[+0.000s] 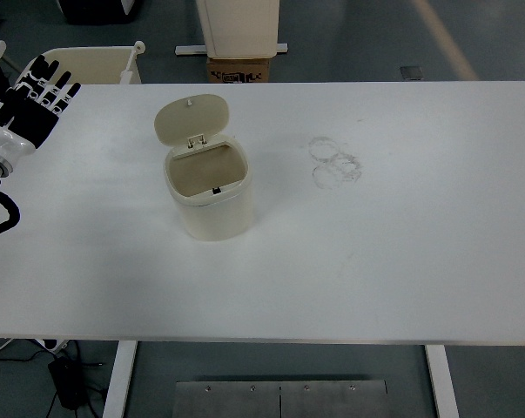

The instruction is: Close trash bin

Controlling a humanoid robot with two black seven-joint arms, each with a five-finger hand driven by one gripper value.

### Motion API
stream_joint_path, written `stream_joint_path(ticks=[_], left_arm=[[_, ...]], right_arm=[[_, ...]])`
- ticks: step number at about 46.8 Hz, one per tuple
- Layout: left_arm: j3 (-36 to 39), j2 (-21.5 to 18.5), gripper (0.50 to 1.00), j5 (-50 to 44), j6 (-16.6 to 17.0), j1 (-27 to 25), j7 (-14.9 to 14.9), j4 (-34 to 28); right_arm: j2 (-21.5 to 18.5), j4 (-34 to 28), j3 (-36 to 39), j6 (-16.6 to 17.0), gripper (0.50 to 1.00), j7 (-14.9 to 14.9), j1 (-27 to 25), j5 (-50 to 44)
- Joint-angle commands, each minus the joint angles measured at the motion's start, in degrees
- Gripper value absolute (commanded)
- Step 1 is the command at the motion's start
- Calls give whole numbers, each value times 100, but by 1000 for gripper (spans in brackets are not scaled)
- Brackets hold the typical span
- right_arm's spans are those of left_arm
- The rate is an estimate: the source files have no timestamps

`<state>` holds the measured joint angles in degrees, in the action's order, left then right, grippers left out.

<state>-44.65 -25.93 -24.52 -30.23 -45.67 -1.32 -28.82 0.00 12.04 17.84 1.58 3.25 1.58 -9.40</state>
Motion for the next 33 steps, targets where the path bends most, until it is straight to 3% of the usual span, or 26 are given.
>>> stream_joint_path(ticks=[1, 22, 33], left_arm=[[0, 9, 1000, 0, -9, -12, 0, -1], [8, -44, 1000, 18, 61, -29, 9, -9], [26, -61, 1000, 27, 307, -170, 9, -62]], right_arm=[[0, 0, 0, 0, 993, 0, 0, 0], [0, 0, 0, 0, 993, 0, 0, 0], [0, 0, 0, 0, 993, 0, 0, 0]])
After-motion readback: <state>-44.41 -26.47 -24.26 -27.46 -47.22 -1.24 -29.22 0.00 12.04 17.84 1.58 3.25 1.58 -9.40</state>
